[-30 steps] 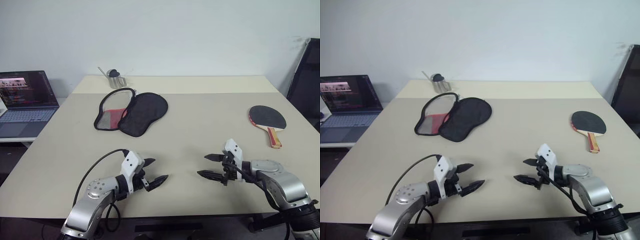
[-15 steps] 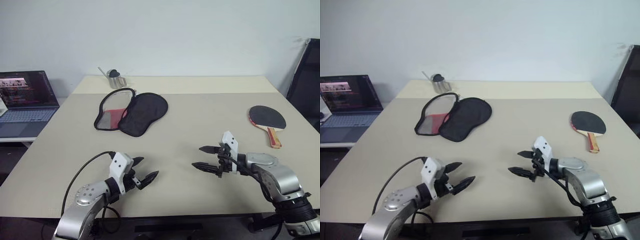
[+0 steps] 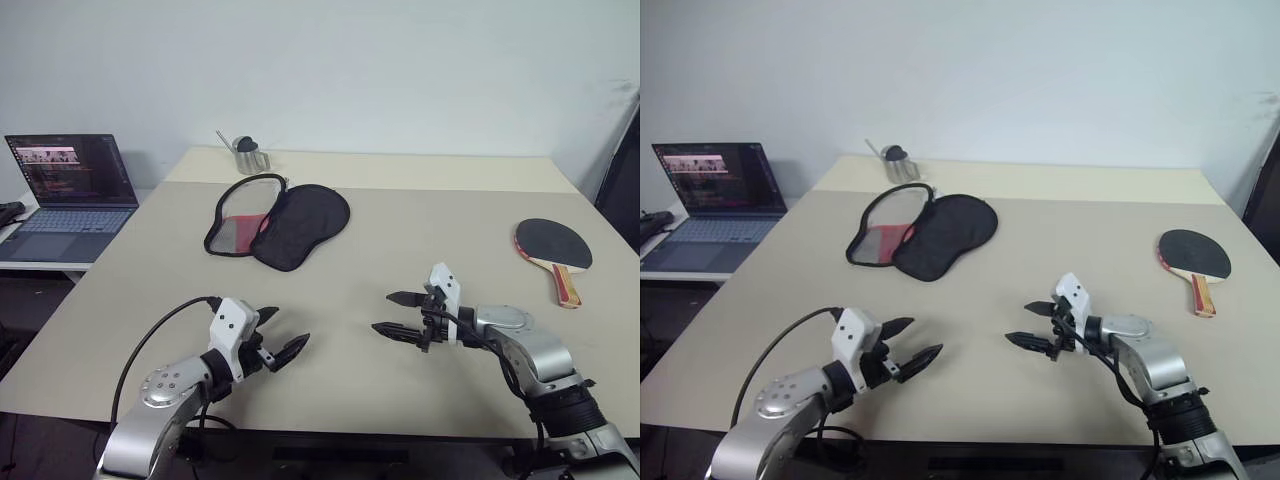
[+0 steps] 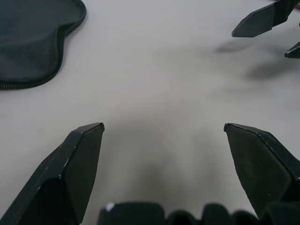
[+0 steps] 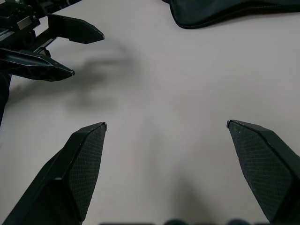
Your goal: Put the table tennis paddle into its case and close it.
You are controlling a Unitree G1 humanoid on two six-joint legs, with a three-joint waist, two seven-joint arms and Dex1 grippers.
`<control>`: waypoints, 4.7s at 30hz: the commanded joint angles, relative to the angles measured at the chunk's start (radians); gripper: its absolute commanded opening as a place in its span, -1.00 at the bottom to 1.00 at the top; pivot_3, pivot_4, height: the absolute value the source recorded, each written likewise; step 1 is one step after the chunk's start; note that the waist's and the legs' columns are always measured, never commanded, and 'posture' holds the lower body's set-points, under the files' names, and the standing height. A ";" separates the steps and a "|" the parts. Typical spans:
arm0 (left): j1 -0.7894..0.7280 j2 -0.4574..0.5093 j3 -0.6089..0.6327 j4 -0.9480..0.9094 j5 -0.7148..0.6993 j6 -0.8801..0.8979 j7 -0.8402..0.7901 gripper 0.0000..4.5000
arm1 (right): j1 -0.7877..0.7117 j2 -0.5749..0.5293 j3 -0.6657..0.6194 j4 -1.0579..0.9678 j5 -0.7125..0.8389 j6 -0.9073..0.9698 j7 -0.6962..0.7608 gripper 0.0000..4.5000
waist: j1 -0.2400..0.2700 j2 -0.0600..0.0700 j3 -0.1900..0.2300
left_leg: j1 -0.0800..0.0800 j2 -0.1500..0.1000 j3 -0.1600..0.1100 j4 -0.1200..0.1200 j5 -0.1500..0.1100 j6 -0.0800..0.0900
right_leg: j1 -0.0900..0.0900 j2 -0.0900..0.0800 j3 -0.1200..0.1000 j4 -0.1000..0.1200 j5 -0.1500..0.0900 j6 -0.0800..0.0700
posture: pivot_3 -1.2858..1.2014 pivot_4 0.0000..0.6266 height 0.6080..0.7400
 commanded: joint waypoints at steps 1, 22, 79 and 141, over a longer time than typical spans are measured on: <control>-0.019 0.015 0.030 -0.033 -0.017 -0.006 -0.005 0.99 | -0.020 0.008 -0.011 -0.007 -0.009 -0.032 -0.011 1.00 | 0.000 0.000 0.000 | 0.000 0.000 0.001 0.000 0.000 0.000 | 0.000 0.000 0.001 0.000 0.000 0.000 | 0.03 -0.52 1.00; -0.279 0.020 0.204 0.253 -0.009 0.030 0.132 0.99 | -0.289 0.144 -0.119 -0.073 0.119 0.330 -0.297 1.00 | -0.002 0.000 0.000 | 0.002 0.001 0.004 -0.001 -0.001 -0.001 | 0.000 0.002 0.004 0.000 0.002 0.000 | 0.03 -0.52 1.00; -1.022 -0.138 0.228 1.370 0.043 0.030 0.209 0.59 | -0.300 0.043 -0.129 -0.175 0.149 0.245 -0.196 1.00 | 0.001 -0.001 0.000 | -0.013 -0.001 0.005 0.002 0.000 -0.001 | -0.016 0.002 0.001 0.003 0.007 0.001 | 0.03 -0.52 1.00; -0.445 0.143 0.301 0.237 -0.253 0.162 -0.162 0.43 | -0.411 0.230 -0.068 0.235 -0.103 0.300 -0.617 1.00 | -0.003 0.000 0.000 | -0.012 0.000 0.007 0.002 0.002 -0.004 | -0.016 0.002 0.004 0.003 0.010 0.001 | 0.03 -0.52 1.00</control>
